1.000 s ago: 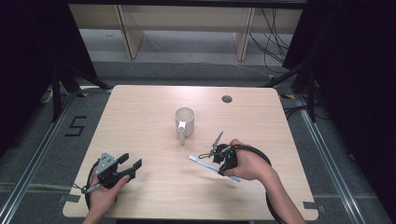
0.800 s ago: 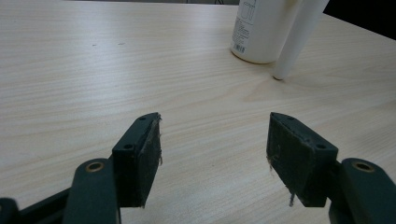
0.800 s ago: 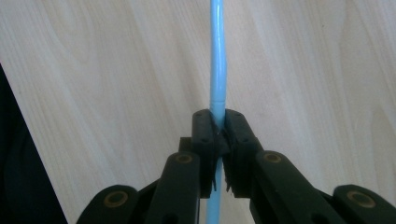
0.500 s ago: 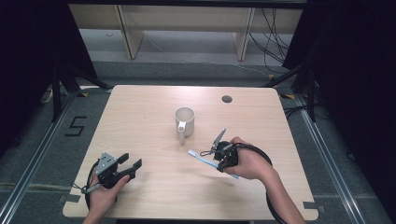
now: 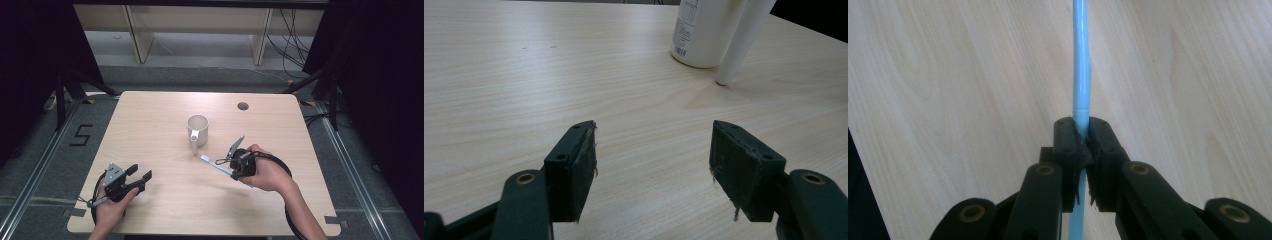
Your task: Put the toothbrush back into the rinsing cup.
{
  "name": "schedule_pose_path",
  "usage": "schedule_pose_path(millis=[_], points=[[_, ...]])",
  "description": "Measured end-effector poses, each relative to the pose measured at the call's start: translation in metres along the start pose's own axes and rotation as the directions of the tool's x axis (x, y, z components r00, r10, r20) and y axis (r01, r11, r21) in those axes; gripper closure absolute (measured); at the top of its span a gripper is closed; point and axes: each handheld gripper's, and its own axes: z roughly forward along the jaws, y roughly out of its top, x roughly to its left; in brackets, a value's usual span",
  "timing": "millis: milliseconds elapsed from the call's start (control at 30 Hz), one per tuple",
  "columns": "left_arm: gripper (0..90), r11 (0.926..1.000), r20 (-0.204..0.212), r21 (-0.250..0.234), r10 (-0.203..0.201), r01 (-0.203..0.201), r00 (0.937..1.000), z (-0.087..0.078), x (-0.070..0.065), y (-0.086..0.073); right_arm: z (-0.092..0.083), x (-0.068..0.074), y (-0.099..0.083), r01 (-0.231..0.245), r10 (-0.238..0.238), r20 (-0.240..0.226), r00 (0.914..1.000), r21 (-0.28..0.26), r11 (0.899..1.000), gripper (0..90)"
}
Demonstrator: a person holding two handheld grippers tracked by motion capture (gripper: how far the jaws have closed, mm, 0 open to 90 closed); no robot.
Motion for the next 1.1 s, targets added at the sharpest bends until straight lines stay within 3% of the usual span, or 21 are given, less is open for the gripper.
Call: schedule_pose_path(millis=[267, 567, 633, 800, 900, 1000, 1067, 1100], points=[[34.9, 1.0, -0.001, 0.0, 0.0, 0.0, 1.0, 0.0, -0.0001, 0.0, -0.0018, -0.0016, -0.0002, 0.007, -0.007, 0.015, 0.9999, -0.036, 0.999, 84.4], [34.9, 1.0, -0.001, 0.0, 0.0, 0.0, 1.0, 0.0, -0.0001, 0.0, -0.003, -0.0017, -0.0018, -0.016, 0.017, 0.023, 0.9996, -0.066, 0.998, 84.4], [34.8, 1.0, 0.0, 0.0, -0.001, 0.001, 1.0, 0.0, 0.0, 0.0, -0.0027, -0.003, -0.0015, 0.005, -0.003, 0.028, 0.9996, -0.086, 0.996, 84.4], [34.9, 1.0, -0.001, -0.001, -0.001, 0.001, 1.0, -0.0001, 0.0, -0.0001, -0.0033, -0.0017, -0.0023, -0.026, 0.029, 0.028, 0.9992, -0.105, 0.994, 84.4], [34.9, 1.0, -0.001, -0.001, -0.001, 0.001, 1.0, 0.0, -0.0001, 0.0, -0.0031, -0.0033, -0.0027, -0.007, 0.011, 0.035, 0.9993, -0.125, 0.992, 84.4], [34.9, 1.0, -0.002, 0.001, 0.002, -0.002, 1.0, -0.0001, -0.0001, 0.0, -0.004, -0.0025, -0.0038, -0.029, 0.035, 0.039, 0.9986, -0.138, 0.99, 84.4], [34.9, 1.0, -0.001, 0.001, 0.003, -0.003, 1.0, 0.0, -0.0001, 0.0, -0.0038, -0.0043, -0.0039, -0.004, 0.011, 0.044, 0.999, -0.155, 0.988, 84.4], [34.9, 1.0, -0.001, 0.001, 0.002, -0.002, 1.0, 0.0, -0.0002, 0.0, -0.0043, -0.0035, -0.0041, -0.02, 0.027, 0.044, 0.9986, -0.155, 0.988, 84.4]])
